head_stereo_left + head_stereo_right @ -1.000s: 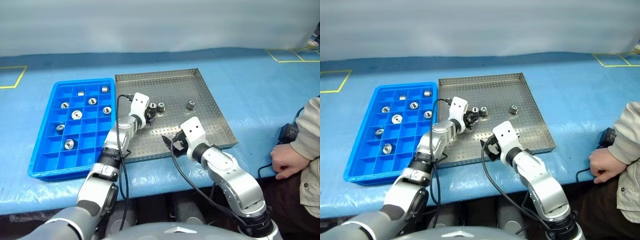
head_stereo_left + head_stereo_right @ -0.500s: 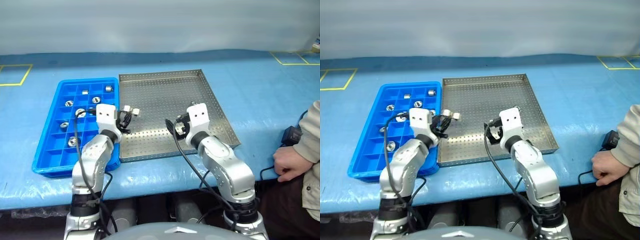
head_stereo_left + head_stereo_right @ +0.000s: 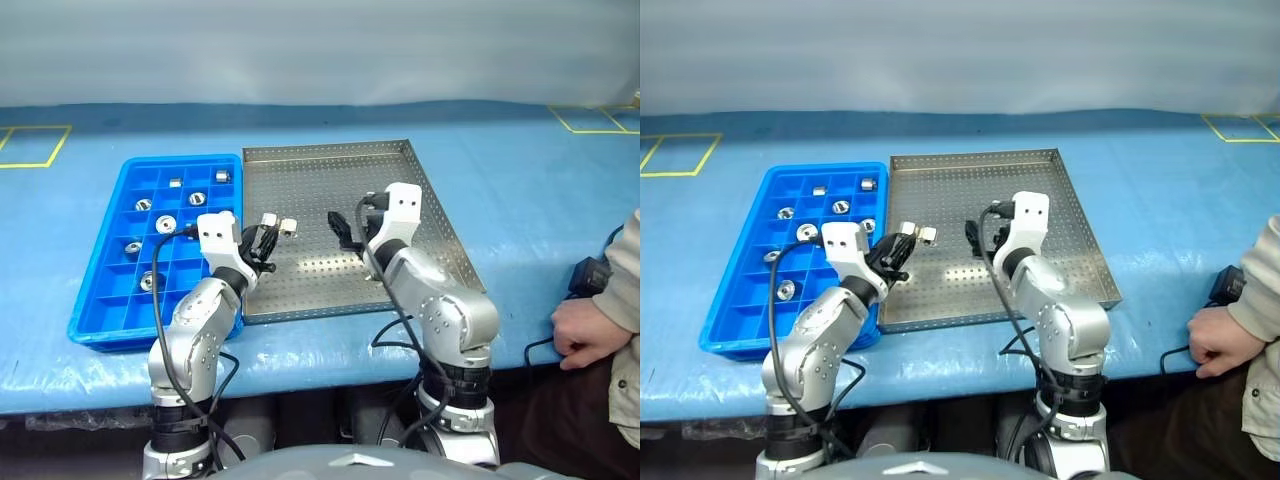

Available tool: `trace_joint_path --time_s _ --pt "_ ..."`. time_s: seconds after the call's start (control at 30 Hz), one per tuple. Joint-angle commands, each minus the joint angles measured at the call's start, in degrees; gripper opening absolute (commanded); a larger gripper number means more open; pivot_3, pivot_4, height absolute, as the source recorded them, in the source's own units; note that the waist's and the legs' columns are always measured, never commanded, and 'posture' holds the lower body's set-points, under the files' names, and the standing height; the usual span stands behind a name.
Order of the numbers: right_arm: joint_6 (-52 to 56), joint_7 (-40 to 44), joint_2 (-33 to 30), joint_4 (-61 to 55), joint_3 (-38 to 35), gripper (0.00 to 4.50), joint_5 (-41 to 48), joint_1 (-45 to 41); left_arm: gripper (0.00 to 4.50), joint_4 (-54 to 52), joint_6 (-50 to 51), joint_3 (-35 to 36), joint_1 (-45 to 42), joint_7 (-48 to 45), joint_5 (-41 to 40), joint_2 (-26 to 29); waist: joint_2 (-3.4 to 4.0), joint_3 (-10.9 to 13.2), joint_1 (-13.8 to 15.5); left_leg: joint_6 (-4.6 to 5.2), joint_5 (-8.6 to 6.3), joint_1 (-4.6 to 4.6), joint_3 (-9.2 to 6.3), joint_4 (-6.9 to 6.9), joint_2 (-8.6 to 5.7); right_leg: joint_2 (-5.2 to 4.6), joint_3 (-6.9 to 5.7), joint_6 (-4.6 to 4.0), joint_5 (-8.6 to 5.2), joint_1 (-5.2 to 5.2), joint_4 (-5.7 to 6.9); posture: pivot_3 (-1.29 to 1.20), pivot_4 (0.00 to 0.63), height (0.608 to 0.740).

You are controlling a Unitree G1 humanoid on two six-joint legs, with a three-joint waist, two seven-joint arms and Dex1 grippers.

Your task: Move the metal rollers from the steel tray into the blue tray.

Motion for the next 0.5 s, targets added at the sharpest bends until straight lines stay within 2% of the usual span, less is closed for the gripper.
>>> trace_joint_path --time_s 0.03,0.23,0.5 --pt "-5.28 5.95 -8.54 -3.78 9.59 4.5 -4.97 0.12 1.67 0.12 1.91 -0.22 -2.41 -1.08 -3.19 0.35 -0.02 0.0 -0.07 0.03 -0.02 -0.01 0.01 0.03 -0.05 -0.05 0.02 0.01 -0.01 0.01 -0.01 0.05 0.15 0.74" --pt "-8.42 12.5 -17.49 -6.13 16.0 4.5 -8.23 -0.04 1.67 2.28 3.72 -2.09 -5.25 -4.4 -3.37 5.34 -0.03 0.01 -0.6 0.04 -0.02 0.02 0.01 0.04 -0.05 0.11 0.02 0.25 -0.17 0.02 0.0 0.02 0.15 0.74" --pt "-10.08 14.13 -18.96 -3.77 19.27 4.5 -13.96 -1.64 1.67 3.02 5.69 -6.1 -7.3 -9.22 -3.15 10.75 -0.04 0.01 -0.73 0.03 -0.02 0.03 0.03 0.04 0.04 0.08 0.05 0.23 -0.18 0.0 0.01 0.01 0.15 0.74"
